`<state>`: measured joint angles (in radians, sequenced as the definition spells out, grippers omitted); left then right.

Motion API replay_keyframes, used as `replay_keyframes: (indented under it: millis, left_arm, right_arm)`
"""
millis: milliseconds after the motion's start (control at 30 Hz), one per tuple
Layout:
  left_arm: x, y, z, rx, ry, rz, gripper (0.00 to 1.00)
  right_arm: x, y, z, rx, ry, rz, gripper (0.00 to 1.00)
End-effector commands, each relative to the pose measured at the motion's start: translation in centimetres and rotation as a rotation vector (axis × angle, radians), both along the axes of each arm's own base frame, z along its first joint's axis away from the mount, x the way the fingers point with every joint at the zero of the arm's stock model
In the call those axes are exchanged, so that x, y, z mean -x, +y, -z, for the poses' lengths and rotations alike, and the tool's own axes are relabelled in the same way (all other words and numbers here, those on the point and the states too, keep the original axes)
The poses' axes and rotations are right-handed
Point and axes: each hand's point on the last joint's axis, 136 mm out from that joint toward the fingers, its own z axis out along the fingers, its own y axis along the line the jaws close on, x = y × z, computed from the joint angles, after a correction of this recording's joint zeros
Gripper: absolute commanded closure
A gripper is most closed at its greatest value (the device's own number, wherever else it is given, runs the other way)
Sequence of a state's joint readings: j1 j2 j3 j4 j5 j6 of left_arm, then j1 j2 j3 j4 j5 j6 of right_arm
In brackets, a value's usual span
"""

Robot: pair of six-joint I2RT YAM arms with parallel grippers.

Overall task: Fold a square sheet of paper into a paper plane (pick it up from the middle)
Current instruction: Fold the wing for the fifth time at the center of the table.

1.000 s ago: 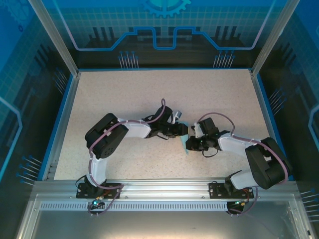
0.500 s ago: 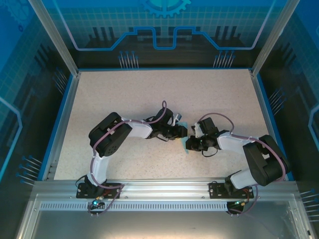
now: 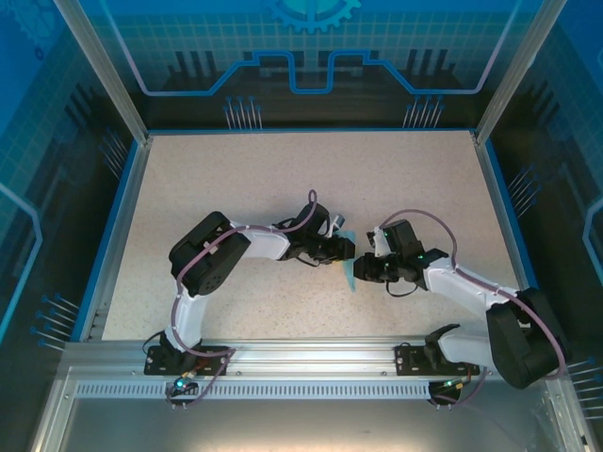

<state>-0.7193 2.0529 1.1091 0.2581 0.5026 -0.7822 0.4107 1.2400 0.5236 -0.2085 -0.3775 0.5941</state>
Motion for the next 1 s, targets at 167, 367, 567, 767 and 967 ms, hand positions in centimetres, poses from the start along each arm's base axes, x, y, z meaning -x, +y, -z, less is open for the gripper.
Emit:
replay_keyframes:
  millis: [167,367,567,767,967]
  left_arm:
    - [0.4,0.2,1.6,-0.047,0.021,0.018,0.6]
    - [0.5,0.1,1.5,-0.046,0.022,0.021,0.6]
    - [0.5,0.1,1.4,-0.048,0.022,0.023,0.6]
    - [0.5,0.1,1.4,-0.05,0.023,0.021,0.61]
    - [0.4,0.1,1.3,-0.051,0.021,0.022,0.6]
  right_arm:
    - [1.1,3.3,0.0,-0.097,0.093,-0.138,0.93]
    - [1.5,1.8,3.1,-0.05,0.174,-0.087,0.93]
    - [2.4,1.5,4.1,-0.076,0.216,-0.081,0.92]
    - [3.3,0.7,5.5,-0.06,0.268,-0.054,0.93]
    - [3.8,-0.1,5.8,-0.023,0.275,-0.022,0.93]
